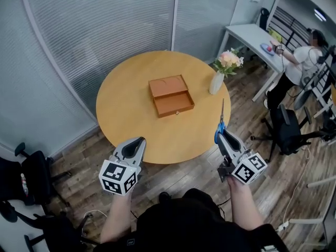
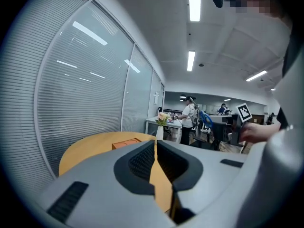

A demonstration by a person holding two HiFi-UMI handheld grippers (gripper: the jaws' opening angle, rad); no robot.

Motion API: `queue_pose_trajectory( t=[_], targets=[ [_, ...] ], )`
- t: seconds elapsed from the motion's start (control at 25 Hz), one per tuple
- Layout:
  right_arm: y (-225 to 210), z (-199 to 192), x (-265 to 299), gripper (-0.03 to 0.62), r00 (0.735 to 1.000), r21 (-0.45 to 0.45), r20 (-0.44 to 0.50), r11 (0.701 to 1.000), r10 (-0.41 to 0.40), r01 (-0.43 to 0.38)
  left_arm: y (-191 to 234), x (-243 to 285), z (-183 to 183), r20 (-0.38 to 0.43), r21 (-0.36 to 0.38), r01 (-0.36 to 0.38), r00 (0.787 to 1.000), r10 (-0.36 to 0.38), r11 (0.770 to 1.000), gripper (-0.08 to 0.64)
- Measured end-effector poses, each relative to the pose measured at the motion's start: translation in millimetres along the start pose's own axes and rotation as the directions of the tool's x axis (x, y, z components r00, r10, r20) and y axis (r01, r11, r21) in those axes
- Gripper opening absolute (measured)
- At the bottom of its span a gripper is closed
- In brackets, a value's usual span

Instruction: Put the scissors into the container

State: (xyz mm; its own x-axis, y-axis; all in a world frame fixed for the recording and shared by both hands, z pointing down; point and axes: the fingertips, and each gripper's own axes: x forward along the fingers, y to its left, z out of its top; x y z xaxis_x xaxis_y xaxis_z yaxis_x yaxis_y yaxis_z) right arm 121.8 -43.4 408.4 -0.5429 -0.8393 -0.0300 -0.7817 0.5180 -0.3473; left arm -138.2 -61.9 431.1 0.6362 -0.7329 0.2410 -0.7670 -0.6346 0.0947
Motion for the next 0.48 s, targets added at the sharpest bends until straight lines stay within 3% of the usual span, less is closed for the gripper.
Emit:
queue_pose_trajectory(
  t=[0.48],
  targets=[
    [-38,-2,70,0.098,0.996,0.014,-0.044,0.997,0.079,-0.079,34,36,-10,0.0,-0.062,-0.064,0.998,0.064,0.996,0.026]
  ],
)
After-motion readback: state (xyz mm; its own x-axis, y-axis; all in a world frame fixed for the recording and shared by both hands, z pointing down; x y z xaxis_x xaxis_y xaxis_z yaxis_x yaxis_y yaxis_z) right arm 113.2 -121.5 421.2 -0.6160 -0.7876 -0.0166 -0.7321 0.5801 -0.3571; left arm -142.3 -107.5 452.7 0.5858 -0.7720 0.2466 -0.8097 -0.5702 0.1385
